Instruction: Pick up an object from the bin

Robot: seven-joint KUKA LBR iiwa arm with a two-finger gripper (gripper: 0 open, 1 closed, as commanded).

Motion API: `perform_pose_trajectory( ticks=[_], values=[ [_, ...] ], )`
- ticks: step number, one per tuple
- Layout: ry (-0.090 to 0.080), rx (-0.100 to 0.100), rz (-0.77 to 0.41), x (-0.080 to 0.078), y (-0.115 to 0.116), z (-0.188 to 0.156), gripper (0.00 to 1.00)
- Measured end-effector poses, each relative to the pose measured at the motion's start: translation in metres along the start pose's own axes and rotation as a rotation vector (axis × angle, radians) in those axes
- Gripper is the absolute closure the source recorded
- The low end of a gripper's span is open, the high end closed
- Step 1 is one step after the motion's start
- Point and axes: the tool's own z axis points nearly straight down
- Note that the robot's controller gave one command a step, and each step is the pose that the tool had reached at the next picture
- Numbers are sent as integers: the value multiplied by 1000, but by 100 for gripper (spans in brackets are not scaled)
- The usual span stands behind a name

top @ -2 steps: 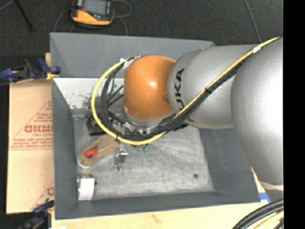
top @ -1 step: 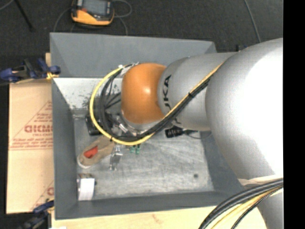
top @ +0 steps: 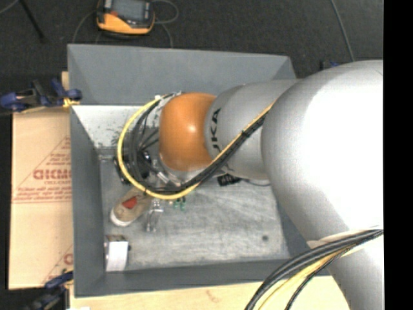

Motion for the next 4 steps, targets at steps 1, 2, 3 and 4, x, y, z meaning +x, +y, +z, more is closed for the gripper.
perform_pose_trajectory(
  ticks=[1, 2, 3, 4],
  values=[
    [5, -8, 197, -4, 3, 0, 0],
    [-11, 2, -86, 13, 29, -3, 0],
    [-18, -1, -79, 17, 46, -5, 100],
    [-18, -1, -78, 17, 46, -5, 100]
  ],
)
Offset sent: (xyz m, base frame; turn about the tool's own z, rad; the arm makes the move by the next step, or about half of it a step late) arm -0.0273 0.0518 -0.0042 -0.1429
